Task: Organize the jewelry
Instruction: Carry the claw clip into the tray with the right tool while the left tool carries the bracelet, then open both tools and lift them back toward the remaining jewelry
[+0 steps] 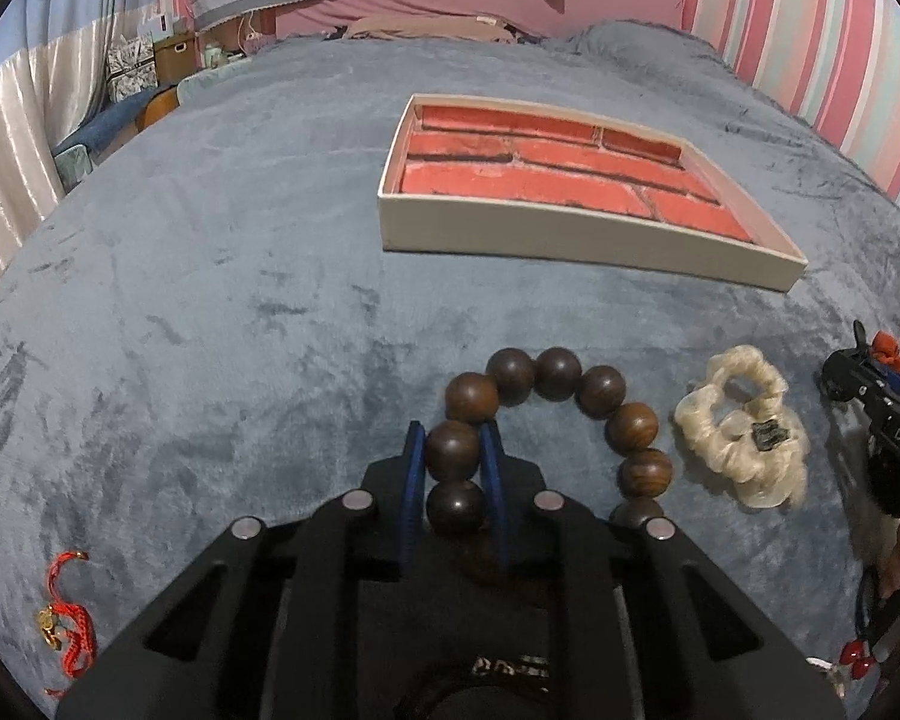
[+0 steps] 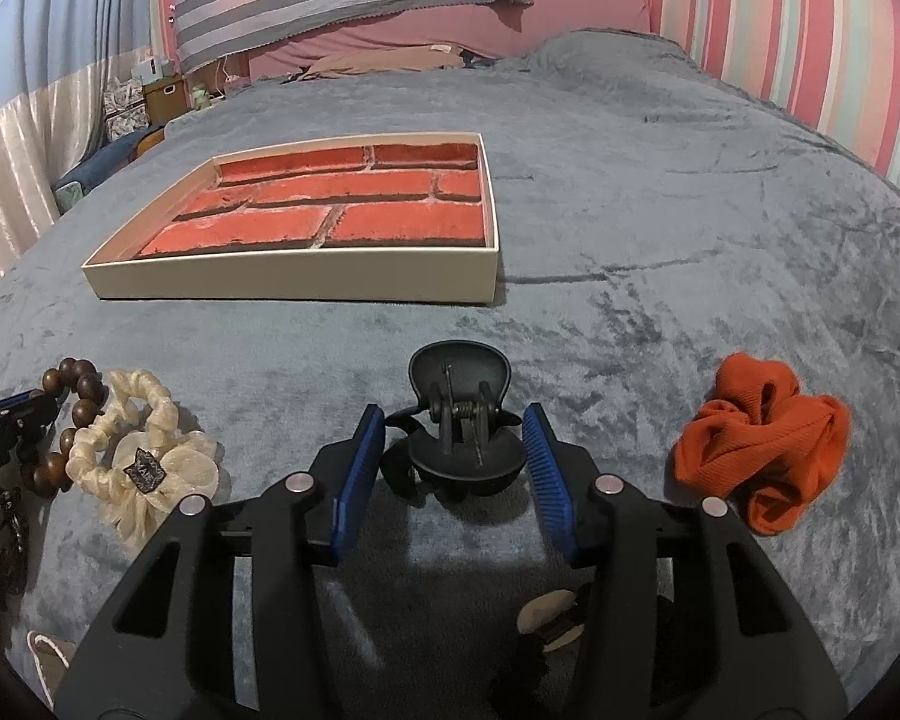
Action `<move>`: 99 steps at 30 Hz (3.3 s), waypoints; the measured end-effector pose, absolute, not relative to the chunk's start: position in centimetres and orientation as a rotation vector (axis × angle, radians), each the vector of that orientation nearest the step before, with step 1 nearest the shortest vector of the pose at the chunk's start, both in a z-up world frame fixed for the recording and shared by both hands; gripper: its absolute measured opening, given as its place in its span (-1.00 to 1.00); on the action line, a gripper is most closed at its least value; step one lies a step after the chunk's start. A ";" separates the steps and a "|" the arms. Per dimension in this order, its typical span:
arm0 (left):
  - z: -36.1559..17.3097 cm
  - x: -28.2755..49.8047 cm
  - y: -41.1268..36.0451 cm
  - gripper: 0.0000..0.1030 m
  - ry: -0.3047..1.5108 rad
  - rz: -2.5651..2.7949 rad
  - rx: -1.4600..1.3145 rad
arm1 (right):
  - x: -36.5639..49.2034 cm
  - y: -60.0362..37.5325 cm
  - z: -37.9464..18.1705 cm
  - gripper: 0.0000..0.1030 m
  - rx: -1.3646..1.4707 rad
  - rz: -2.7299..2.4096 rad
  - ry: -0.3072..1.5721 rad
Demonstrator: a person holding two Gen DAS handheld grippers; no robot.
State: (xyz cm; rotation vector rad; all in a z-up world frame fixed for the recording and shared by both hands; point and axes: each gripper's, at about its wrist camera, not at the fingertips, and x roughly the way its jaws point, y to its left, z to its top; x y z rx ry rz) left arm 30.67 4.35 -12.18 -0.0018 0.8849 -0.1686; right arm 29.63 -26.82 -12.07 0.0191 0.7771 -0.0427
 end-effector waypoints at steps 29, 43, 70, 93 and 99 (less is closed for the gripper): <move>1.1 35.8 -1.7 -0.62 0.649 -0.290 0.122 | 36.1 -27.2 -3.8 -0.07 0.049 0.000 0.666; -4.1 54.2 -4.2 -0.63 0.807 -0.255 0.085 | 51.4 -26.7 -5.7 -0.07 0.029 -0.024 0.736; -10.9 62.5 -2.4 -0.02 0.979 -0.102 0.138 | 62.0 -26.5 -11.7 0.07 0.040 -0.046 1.024; 1.8 39.9 3.8 0.84 0.619 -0.152 0.034 | 41.5 -28.0 -1.4 0.92 0.040 0.094 0.703; 3.0 32.8 5.1 0.84 0.562 -0.135 0.033 | 33.8 -29.2 -0.1 0.92 -0.022 0.035 0.604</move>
